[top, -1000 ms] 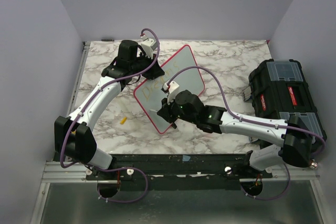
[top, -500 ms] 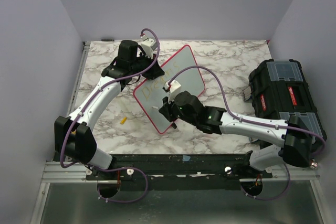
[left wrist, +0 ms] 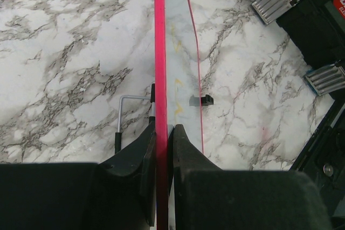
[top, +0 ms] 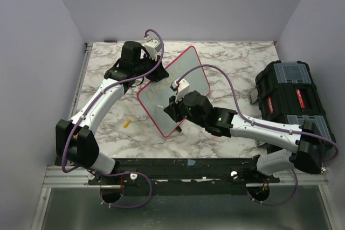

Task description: Write a sentence on the whiteboard

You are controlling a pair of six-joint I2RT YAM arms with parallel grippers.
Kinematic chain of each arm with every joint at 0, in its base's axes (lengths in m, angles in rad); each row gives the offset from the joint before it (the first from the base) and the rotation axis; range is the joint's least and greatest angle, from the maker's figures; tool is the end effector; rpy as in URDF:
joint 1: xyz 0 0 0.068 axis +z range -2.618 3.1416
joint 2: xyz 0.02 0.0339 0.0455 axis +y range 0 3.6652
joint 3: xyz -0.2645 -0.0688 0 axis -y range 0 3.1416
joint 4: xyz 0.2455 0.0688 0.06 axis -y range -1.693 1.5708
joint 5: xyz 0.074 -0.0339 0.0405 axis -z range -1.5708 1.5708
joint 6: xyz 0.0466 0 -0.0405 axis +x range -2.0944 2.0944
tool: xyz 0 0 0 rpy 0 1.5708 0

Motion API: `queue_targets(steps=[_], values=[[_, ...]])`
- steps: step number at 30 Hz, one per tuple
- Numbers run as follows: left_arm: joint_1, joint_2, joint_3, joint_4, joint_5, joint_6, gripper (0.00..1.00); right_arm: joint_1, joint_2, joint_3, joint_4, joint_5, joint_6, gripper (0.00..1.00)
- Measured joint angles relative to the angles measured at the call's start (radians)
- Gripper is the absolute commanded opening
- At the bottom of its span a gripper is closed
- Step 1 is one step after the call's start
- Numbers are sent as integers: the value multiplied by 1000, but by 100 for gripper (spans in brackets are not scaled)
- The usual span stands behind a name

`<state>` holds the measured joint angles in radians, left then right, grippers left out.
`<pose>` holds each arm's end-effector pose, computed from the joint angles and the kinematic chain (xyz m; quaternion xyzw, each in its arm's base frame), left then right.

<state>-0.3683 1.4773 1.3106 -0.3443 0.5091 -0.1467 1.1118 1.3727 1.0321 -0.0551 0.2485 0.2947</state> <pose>0.3159 -0.1463 0.3392 0.2188 0.8159 -0.3347 0.4177 0.1562 0.2902 0.3014 -0.2651 0.7852 0.2770 0.4863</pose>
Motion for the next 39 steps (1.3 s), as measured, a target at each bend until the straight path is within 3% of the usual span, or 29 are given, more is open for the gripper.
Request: queue_targets(steps=[25,39], values=[[1,0,-1,0,0,0,0,0,56,45,8,-37,6,1],[1,0,-2,0,0,1,0,2,41,-68,2,-76,56,1]])
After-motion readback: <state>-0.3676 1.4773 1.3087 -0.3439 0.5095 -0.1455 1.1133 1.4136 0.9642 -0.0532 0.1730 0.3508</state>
